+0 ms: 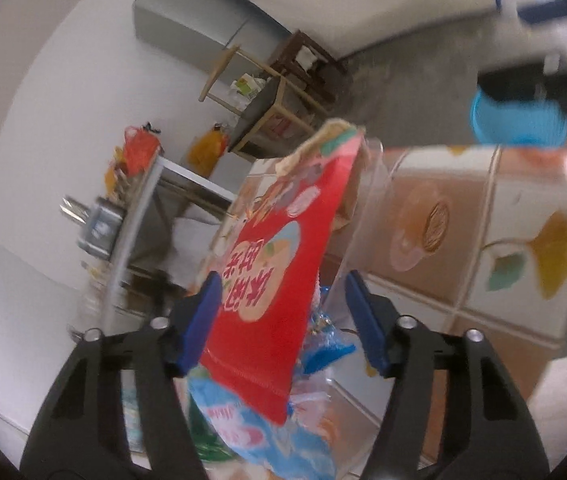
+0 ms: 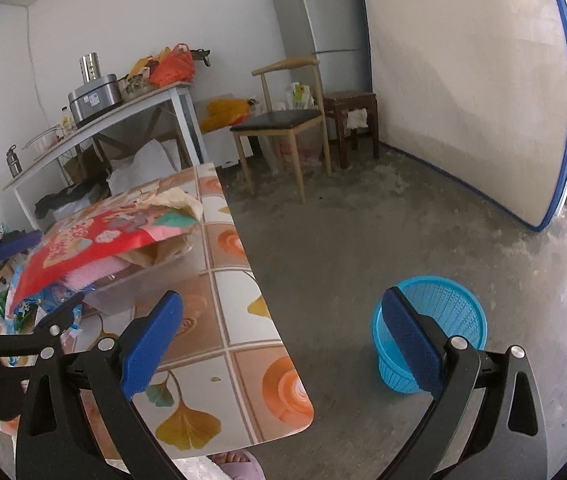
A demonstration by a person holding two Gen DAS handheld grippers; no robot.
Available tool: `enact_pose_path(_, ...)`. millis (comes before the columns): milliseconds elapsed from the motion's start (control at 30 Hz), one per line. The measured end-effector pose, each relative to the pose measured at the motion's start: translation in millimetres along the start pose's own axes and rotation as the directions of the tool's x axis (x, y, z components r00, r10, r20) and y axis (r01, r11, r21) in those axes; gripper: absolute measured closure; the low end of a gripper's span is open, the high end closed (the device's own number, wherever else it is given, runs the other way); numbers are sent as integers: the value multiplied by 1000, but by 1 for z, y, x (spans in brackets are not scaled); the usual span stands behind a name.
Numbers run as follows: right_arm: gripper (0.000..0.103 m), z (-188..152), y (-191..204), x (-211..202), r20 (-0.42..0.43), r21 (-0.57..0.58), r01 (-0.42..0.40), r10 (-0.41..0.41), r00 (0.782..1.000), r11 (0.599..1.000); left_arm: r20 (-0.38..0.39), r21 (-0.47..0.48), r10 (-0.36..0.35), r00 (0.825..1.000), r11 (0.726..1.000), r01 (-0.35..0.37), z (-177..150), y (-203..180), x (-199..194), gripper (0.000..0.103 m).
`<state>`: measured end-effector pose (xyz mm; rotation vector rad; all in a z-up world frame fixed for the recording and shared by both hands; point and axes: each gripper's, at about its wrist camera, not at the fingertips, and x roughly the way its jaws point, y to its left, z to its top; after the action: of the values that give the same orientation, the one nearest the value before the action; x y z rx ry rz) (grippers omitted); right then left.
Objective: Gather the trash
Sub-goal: 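Grasp the red snack packet with the left tool and lift it, then grasp the brown paper bag with the right tool while the left tool holds the red packet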
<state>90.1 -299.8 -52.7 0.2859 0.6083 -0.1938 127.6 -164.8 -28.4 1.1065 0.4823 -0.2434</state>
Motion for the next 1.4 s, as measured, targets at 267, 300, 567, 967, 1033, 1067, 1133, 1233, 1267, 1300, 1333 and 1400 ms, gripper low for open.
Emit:
enact_pose_path(267, 6, -6, -7, 4, -23, 30, -13, 14, 1000, 999, -5, 111, 95, 995, 989, -94, 6, -21, -3, 94)
enact_pose_path(300, 6, -6, -7, 4, -23, 35, -15, 15, 1000, 999, 2, 119, 106, 994, 987, -105, 7, -22, -5, 96)
enact_pose_path(567, 6, -2, -12, -8, 2, 44, -20, 19, 1000, 999, 56, 151, 174, 983, 972, -181, 3, -13, -50, 103)
enact_pose_path(967, 6, 13, -10, -37, 68, 24, -70, 68, 995, 997, 44, -448, 40, 998, 894, -16, -38, 126, -107, 103)
enact_pose_path(1033, 6, 23, -7, -36, 59, 8, -130, 129, 990, 991, 55, -600, 8, 998, 799, 26, -59, 156, -108, 103)
enact_pose_path(1067, 6, 29, -4, -32, 37, 1, -183, 183, 982, 983, 66, -656, 0, 998, 753, 44, -71, 166, -110, 103)
enact_pose_path(1133, 6, 42, 6, -17, -38, 0, -302, 301, 953, 953, 90, -756, -4, 996, 650, 71, -97, 182, -112, 103)
enact_pose_path(1233, 6, 60, 22, 15, -191, 16, -433, 427, 884, 901, 104, -825, -3, 995, 558, 88, -128, 190, -112, 103)
enact_pose_path(1267, 6, 67, 27, 32, -244, 33, -464, 457, 855, 885, 108, -842, -10, 994, 530, 96, -138, 187, -111, 103)
enact_pose_path(1300, 6, 73, 29, 44, -271, 46, -474, 468, 842, 879, 107, -853, -18, 994, 512, 101, -146, 185, -110, 103)
enact_pose_path(1333, 6, 79, 32, 55, -289, 58, -473, 468, 835, 879, 104, -861, -27, 994, 498, 104, -154, 184, -108, 103)
enact_pose_path(1400, 6, 92, 35, 77, -310, 76, -459, 459, 833, 885, 98, -874, -47, 994, 473, 109, -167, 178, -104, 103)
